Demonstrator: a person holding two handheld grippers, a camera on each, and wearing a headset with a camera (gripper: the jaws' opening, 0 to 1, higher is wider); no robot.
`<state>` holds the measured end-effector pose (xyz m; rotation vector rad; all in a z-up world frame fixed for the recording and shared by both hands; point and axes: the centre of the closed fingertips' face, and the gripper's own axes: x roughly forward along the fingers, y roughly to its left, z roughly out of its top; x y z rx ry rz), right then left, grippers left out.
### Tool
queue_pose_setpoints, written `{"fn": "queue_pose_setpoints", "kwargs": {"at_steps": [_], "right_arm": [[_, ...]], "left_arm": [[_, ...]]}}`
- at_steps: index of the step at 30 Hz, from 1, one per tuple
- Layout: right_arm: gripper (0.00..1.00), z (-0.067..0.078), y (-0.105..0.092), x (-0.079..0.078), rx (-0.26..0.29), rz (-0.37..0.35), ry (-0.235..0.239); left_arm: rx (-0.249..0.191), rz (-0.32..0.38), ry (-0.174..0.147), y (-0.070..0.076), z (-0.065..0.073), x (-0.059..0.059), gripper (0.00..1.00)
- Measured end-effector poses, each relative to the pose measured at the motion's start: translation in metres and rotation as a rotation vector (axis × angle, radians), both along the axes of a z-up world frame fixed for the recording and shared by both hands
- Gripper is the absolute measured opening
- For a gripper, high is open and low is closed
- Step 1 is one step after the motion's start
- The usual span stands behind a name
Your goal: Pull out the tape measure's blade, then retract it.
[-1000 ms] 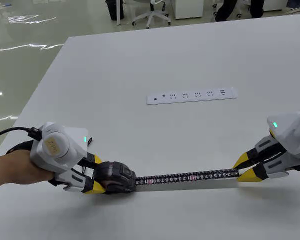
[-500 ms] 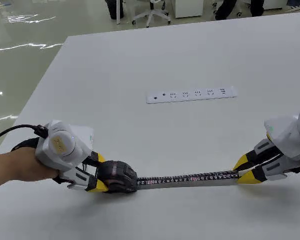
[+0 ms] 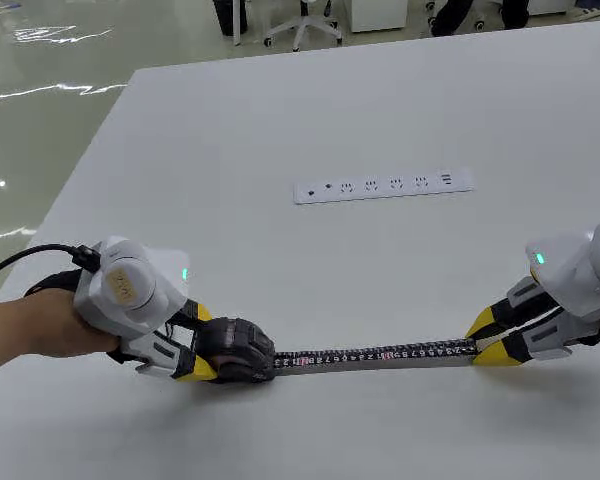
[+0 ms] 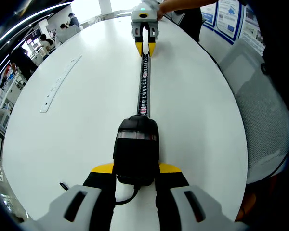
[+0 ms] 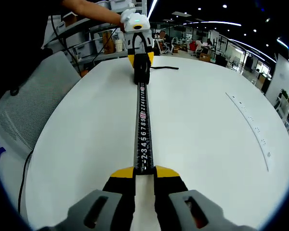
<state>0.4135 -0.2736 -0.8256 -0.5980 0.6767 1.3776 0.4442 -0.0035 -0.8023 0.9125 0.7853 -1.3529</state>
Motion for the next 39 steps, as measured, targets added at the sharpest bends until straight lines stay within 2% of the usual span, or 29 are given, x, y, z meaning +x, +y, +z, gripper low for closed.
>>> {"fn": "queue_pose_setpoints", "kwargs": {"at_steps": [8, 18, 25, 30, 39], "right_arm": [[0.14, 0.001, 0.001, -0.002, -0.017, 0.011, 0.003], [0.16, -0.002, -0.001, -0.004, -0.045, 0.010, 0.013], [0.18, 0.001, -0.006, -0.004, -0.056, -0.005, 0.009], [0.19, 0.006, -0.011, -0.005, -0.060, -0.033, 0.006], [0.21, 0.015, -0.017, -0.015, -0.069, -0.094, 0.005]], "left_arm": [[0.013, 0.007, 0.000, 0.000, 0.000, 0.000, 0.27], [-0.010, 0.050, 0.016, -0.001, 0.001, 0.001, 0.28], [-0.019, 0.070, 0.014, 0.003, 0.004, 0.000, 0.32], [-0.021, 0.092, 0.021, 0.008, 0.006, -0.005, 0.35], [-0.054, 0.167, 0.029, 0.017, 0.013, -0.016, 0.39]]}}
